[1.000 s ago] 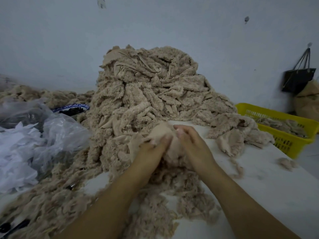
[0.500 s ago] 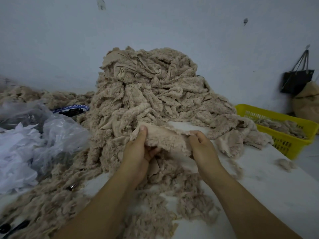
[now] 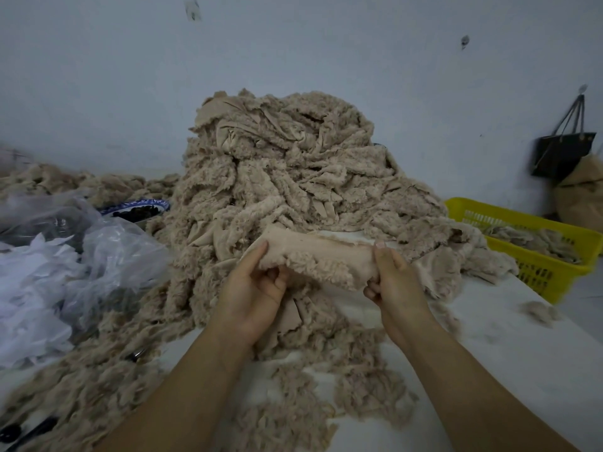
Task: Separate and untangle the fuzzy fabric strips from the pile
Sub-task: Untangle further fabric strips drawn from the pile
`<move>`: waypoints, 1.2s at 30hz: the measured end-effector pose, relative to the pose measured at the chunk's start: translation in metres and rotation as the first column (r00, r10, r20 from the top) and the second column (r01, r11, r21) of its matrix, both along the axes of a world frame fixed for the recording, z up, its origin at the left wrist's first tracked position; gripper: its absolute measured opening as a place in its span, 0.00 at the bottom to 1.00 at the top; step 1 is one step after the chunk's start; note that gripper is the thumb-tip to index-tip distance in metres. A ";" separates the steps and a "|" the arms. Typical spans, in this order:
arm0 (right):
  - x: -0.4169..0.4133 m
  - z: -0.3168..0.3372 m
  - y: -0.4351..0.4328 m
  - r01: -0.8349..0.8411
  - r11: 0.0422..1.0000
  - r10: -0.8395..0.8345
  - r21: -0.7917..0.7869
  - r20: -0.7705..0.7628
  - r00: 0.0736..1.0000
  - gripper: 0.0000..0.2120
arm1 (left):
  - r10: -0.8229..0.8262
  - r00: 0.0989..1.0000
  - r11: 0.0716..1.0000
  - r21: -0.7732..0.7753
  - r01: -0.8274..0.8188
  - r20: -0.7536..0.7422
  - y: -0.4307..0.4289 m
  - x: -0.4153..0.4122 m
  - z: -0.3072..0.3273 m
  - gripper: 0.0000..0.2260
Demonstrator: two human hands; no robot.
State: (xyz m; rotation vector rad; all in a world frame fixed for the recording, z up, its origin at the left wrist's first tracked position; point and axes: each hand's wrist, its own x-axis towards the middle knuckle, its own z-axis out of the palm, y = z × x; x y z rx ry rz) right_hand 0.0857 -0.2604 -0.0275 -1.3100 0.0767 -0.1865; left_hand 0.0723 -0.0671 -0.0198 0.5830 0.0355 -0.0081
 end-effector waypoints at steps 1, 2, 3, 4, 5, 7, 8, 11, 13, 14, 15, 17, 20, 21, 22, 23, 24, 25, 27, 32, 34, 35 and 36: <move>0.000 -0.001 -0.001 0.003 1.000 -0.003 0.016 -0.014 1.000 0.16 | -0.021 0.999 1.000 0.020 0.020 0.026 0.000 0.000 0.000 0.13; 0.001 -0.002 -0.001 0.012 0.999 -0.010 0.048 -0.039 0.999 0.16 | -0.052 0.997 0.997 0.054 0.049 0.057 0.000 -0.001 0.001 0.13; 0.002 -0.002 -0.002 0.031 0.994 -0.024 0.101 -0.072 0.997 0.16 | -0.088 0.992 0.992 0.099 0.078 0.092 0.000 -0.001 0.002 0.14; 0.003 -0.001 -0.004 0.060 0.985 -0.043 0.163 -0.105 0.994 0.14 | -0.115 0.985 0.983 0.158 0.094 0.126 -0.001 -0.003 0.002 0.15; 0.004 0.000 -0.005 0.088 0.970 -0.058 0.225 -0.134 0.989 0.13 | -0.120 0.982 0.970 0.229 0.084 0.147 -0.003 -0.004 0.003 0.15; 0.006 0.002 -0.008 0.101 0.932 -0.048 0.348 -0.157 0.986 0.11 | -0.056 0.988 0.883 0.469 -0.020 0.147 -0.009 -0.006 0.000 0.13; 0.006 0.004 -0.009 0.052 0.914 0.006 0.402 -0.141 0.990 0.11 | 0.012 0.989 0.773 0.626 -0.102 0.147 -0.013 -0.007 -0.003 0.12; -0.004 0.007 0.000 -0.334 0.882 0.354 0.333 0.002 0.935 0.20 | 0.042 0.934 0.349 0.870 -0.347 0.356 -0.022 -0.012 -0.009 0.04; -0.013 0.005 0.012 -0.496 0.866 0.496 0.066 0.018 0.868 0.26 | -0.092 0.893 0.155 0.892 -0.424 0.440 -0.027 -0.012 -0.014 0.06; -0.016 0.002 0.018 -0.500 0.864 0.500 -0.057 -0.001 0.866 0.25 | -0.133 0.886 0.080 0.896 -0.436 0.443 -0.027 -0.011 -0.016 0.06; -0.017 0.000 0.022 -0.470 0.872 0.473 -0.138 -0.016 0.881 0.22 | -0.163 0.886 0.034 0.900 -0.435 0.434 -0.027 -0.010 -0.017 0.06; -0.015 -0.001 0.022 -0.403 0.899 0.404 -0.172 -0.031 0.914 0.13 | -0.209 0.885 0.028 0.907 -0.420 0.416 -0.026 -0.009 -0.019 0.06; -0.011 -0.001 0.016 -0.339 0.931 0.333 -0.134 -0.065 0.941 0.10 | -0.217 0.895 0.017 0.918 -0.396 0.390 -0.028 -0.012 -0.017 0.06; -0.009 -0.002 0.014 -0.317 0.937 0.308 -0.149 -0.084 0.948 0.10 | -0.184 0.906 0.015 0.923 -0.385 0.381 -0.028 -0.012 -0.017 0.05; -0.007 -0.003 0.012 -0.280 0.947 0.269 -0.156 -0.088 0.959 0.10 | -0.146 0.916 0.020 0.926 -0.376 0.375 -0.027 -0.011 -0.017 0.05; -0.004 -0.002 0.009 -0.215 0.968 0.209 -0.126 -0.062 0.976 0.10 | -0.119 0.916 0.011 0.923 -0.384 0.383 -0.024 -0.010 -0.018 0.06; 0.000 0.002 0.002 -0.123 0.992 0.123 -0.037 -0.003 0.992 0.10 | -0.106 0.910 -0.011 0.915 -0.404 0.401 -0.022 -0.007 -0.020 0.09; 0.004 0.007 -0.008 -0.029 0.993 0.021 0.115 0.072 0.997 0.10 | -0.096 0.905 -0.025 0.908 -0.418 0.414 -0.020 -0.005 -0.021 0.13; 0.010 0.017 -0.028 0.055 0.868 -0.144 0.493 0.145 0.979 0.10 | -0.046 0.904 -0.020 0.904 -0.427 0.425 -0.018 -0.004 -0.020 0.16; 0.014 -0.004 -0.017 0.121 0.937 -0.079 0.327 -0.137 0.987 0.14 | -0.004 0.908 -0.246 0.879 -0.408 0.420 -0.018 -0.003 -0.019 0.13; 0.012 -0.008 -0.007 0.053 0.992 -0.040 0.113 -0.118 0.992 0.08 | 0.033 0.896 -0.367 0.840 -0.400 0.442 -0.016 -0.005 -0.020 0.13; 0.009 -0.009 -0.003 -0.002 1.000 0.000 -0.027 -0.095 0.995 0.07 | 0.068 0.886 -0.413 0.821 -0.393 0.458 -0.014 -0.006 -0.019 0.14; 0.008 -0.012 0.000 -0.064 0.983 0.051 -0.175 -0.075 0.996 0.07 | 0.107 0.878 -0.453 0.809 -0.375 0.467 -0.012 -0.006 -0.020 0.16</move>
